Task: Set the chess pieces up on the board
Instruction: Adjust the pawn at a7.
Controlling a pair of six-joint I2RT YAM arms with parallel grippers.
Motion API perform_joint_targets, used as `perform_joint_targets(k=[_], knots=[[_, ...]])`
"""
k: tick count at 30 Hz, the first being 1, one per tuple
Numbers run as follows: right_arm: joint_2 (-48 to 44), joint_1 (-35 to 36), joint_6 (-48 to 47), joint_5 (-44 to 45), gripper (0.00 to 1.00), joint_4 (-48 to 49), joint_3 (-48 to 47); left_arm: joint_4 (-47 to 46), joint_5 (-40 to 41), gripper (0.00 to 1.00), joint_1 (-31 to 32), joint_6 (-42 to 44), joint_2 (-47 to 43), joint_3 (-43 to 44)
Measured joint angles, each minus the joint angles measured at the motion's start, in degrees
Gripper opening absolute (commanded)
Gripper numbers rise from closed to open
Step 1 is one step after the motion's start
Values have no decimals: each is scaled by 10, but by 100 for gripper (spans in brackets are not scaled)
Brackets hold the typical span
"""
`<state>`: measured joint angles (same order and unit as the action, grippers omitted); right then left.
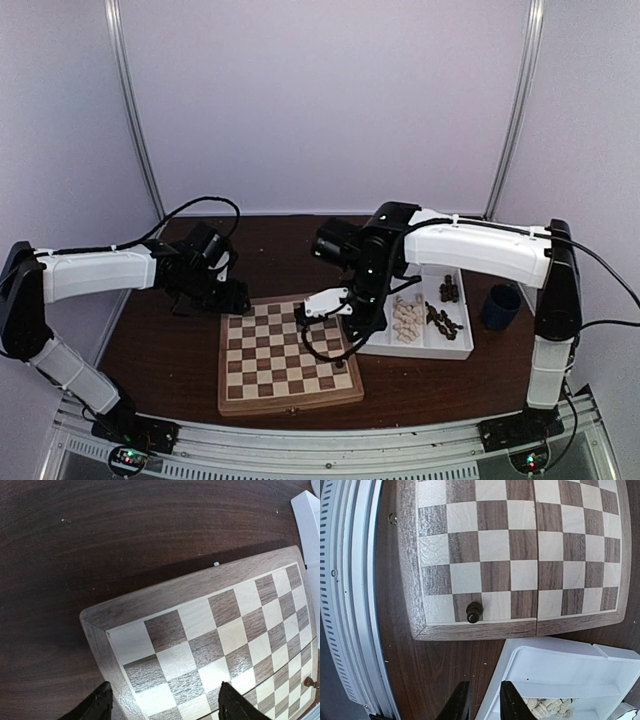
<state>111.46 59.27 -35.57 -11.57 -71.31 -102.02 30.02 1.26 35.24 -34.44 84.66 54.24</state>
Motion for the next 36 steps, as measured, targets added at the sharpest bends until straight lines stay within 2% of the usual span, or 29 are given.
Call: perform_joint_targets(k=[4, 11, 16, 36], knots=[[2, -17, 3, 3, 12, 26, 21, -1, 0, 72, 0, 0, 1, 0], [83, -17, 13, 0, 1, 58, 0, 0, 0, 72, 0, 0, 1, 0], [111, -16, 10, -2, 0, 65, 0, 0, 1, 72, 0, 0, 1, 0], [119, 2, -3, -28, 1, 64, 20, 0, 0, 72, 0, 0, 1, 0]])
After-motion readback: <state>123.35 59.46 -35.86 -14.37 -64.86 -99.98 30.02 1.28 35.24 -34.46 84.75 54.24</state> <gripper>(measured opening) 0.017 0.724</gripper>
